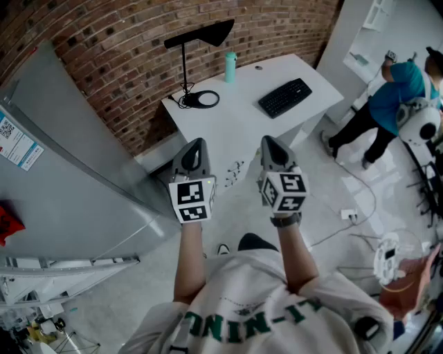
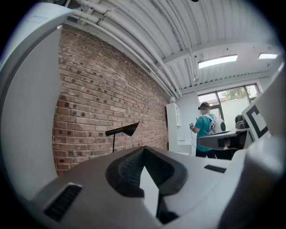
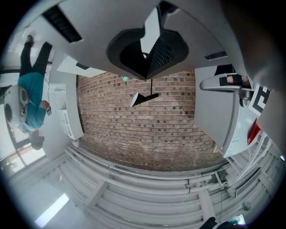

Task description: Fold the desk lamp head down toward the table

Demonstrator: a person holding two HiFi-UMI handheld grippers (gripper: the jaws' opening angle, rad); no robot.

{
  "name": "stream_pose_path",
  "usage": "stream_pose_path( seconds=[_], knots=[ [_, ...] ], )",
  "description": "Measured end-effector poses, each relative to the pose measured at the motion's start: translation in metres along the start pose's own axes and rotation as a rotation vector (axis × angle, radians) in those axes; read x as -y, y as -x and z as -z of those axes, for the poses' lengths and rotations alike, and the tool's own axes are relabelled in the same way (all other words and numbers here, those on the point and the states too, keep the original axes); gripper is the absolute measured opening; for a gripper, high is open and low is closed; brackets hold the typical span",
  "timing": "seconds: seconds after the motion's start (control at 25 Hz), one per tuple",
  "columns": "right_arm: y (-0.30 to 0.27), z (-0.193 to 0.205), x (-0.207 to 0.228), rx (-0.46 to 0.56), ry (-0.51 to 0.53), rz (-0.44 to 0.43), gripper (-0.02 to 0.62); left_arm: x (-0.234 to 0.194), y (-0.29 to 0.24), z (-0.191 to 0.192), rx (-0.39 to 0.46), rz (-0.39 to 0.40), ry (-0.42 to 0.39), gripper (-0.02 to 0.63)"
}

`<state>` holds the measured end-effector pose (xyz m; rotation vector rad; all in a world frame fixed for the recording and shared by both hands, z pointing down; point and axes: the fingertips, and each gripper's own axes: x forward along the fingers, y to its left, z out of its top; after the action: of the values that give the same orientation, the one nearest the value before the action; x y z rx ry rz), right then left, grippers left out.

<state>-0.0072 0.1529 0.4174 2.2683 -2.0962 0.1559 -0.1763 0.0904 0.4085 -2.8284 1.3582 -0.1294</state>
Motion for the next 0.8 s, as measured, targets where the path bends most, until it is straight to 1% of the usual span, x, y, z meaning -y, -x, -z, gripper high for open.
stream_pose_path(
  seconds=[0.2, 0.36, 0.44, 0.56, 0.68, 0.72, 0.8],
  knots=[
    [-0.007, 0.014, -0.006, -0.024, -0.002, -0.010, 0.003, -0.002, -0.005, 0.012, -0.020, 0.012, 0.013, -0.006],
    [-0.023, 0.019, 0.002, -0.037, 0.006, -0.014, 0.003, -0.004, -0.021, 0.017, -0.033, 0.004, 0.026, -0.006],
    [-0.035, 0.026, 0.009, -0.045, -0.003, -0.030, 0.003, -0.003, -0.034, 0.022, -0.039, 0.002, 0.040, -0.006],
    [-0.065, 0.037, 0.022, -0.045, -0.056, -0.084, 0.004, 0.002, -0.062, 0.032, -0.044, 0.031, 0.091, -0.006],
    [-0.104, 0.032, 0.042, -0.023, -0.096, -0.139, 0.003, 0.003, -0.100, 0.028, -0.016, 0.044, 0.158, -0.006],
    [-0.119, 0.027, 0.051, -0.014, -0.102, -0.153, 0.004, 0.003, -0.116, 0.022, -0.006, 0.033, 0.158, -0.006],
    [-0.151, 0.016, 0.070, -0.004, -0.116, -0.182, 0.004, 0.002, -0.149, 0.009, 0.004, -0.007, 0.119, -0.006]
  ],
)
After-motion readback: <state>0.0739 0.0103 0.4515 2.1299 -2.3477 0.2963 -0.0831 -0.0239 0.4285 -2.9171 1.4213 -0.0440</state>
